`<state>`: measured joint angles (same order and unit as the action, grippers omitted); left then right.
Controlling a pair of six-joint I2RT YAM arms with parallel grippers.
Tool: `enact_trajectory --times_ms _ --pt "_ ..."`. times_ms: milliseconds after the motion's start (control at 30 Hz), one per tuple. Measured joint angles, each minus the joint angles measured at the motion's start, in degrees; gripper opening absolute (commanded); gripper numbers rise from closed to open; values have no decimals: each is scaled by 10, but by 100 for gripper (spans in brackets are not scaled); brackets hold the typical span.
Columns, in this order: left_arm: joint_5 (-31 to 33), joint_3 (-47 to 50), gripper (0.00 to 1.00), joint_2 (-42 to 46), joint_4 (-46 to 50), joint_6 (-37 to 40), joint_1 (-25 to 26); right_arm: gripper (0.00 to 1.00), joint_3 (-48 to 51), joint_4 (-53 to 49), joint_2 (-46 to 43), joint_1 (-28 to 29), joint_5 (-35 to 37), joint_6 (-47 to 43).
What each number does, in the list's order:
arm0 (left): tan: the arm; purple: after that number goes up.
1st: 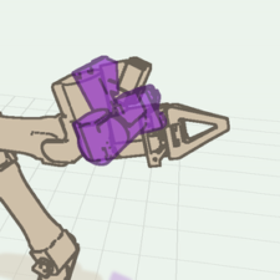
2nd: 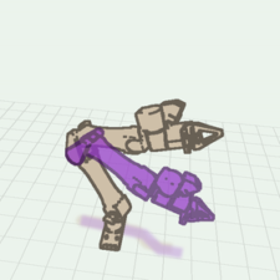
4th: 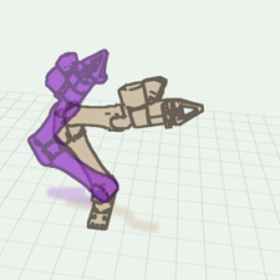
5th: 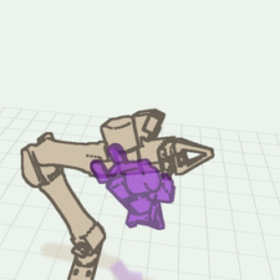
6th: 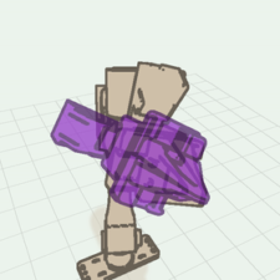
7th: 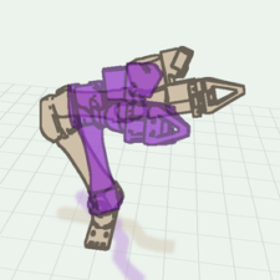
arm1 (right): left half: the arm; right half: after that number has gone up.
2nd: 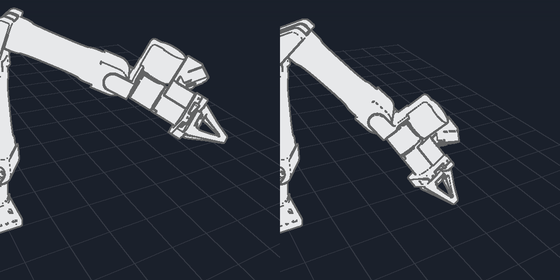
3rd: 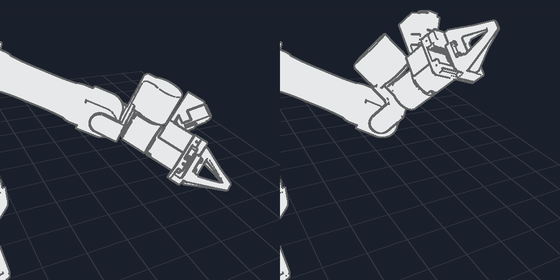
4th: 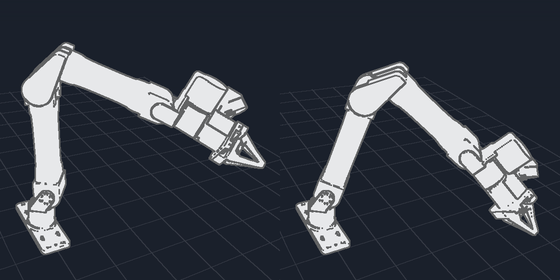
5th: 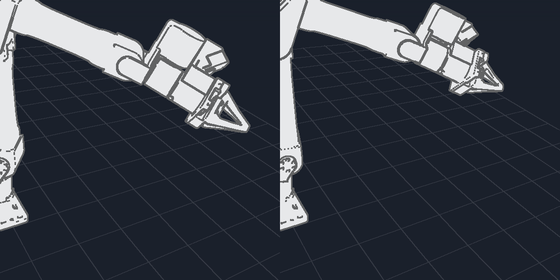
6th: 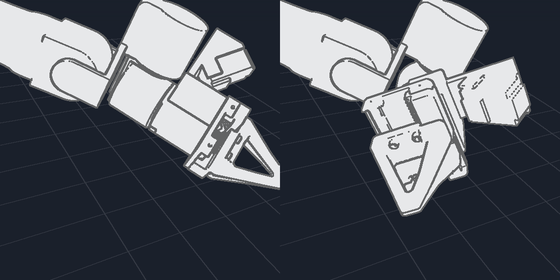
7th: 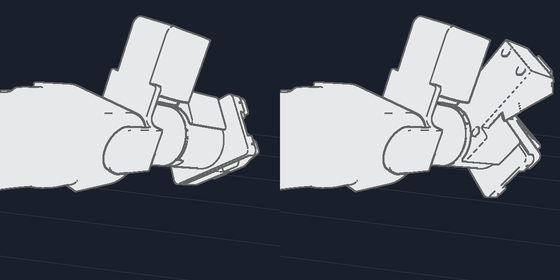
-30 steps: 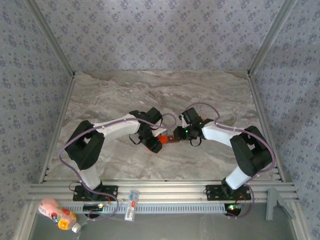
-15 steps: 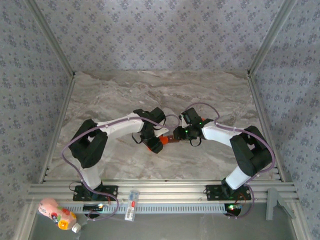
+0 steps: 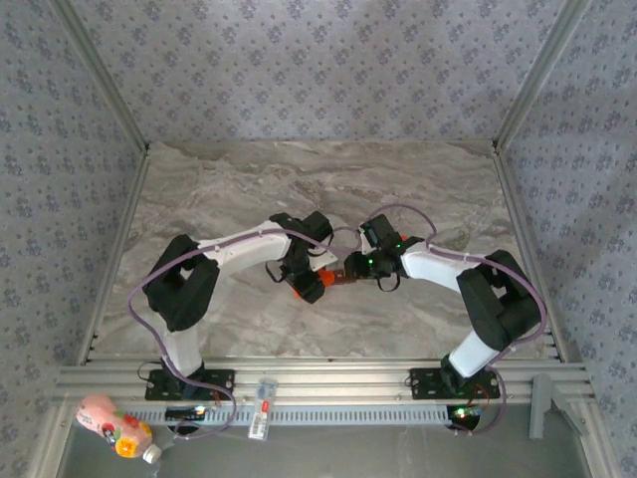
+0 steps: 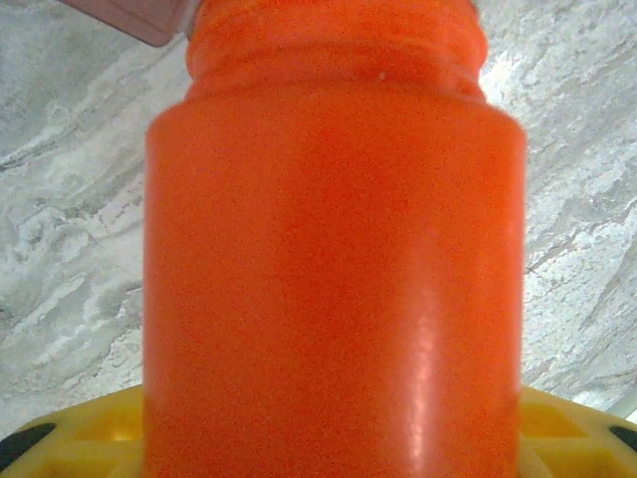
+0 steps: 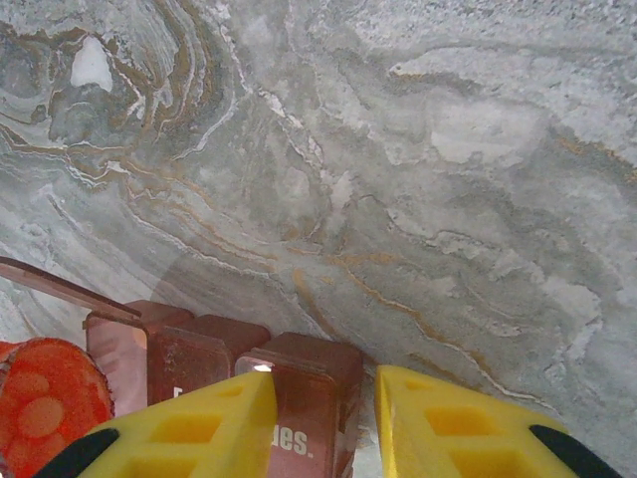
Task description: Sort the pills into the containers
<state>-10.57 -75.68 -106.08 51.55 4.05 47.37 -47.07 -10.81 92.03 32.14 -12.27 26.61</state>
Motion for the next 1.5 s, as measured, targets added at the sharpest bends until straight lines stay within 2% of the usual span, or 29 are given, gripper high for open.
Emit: enact_trajectory --times_ms 467,967,1500 --pt "10 -11 0 -8 7 9 0 34 0 1 0 0 0 0" --pt "8 57 0 30 -71 8 0 34 0 4 2 0 0 0" --pt "9 172 0 109 -210 -11 0 34 -1 3 2 0 0 0"
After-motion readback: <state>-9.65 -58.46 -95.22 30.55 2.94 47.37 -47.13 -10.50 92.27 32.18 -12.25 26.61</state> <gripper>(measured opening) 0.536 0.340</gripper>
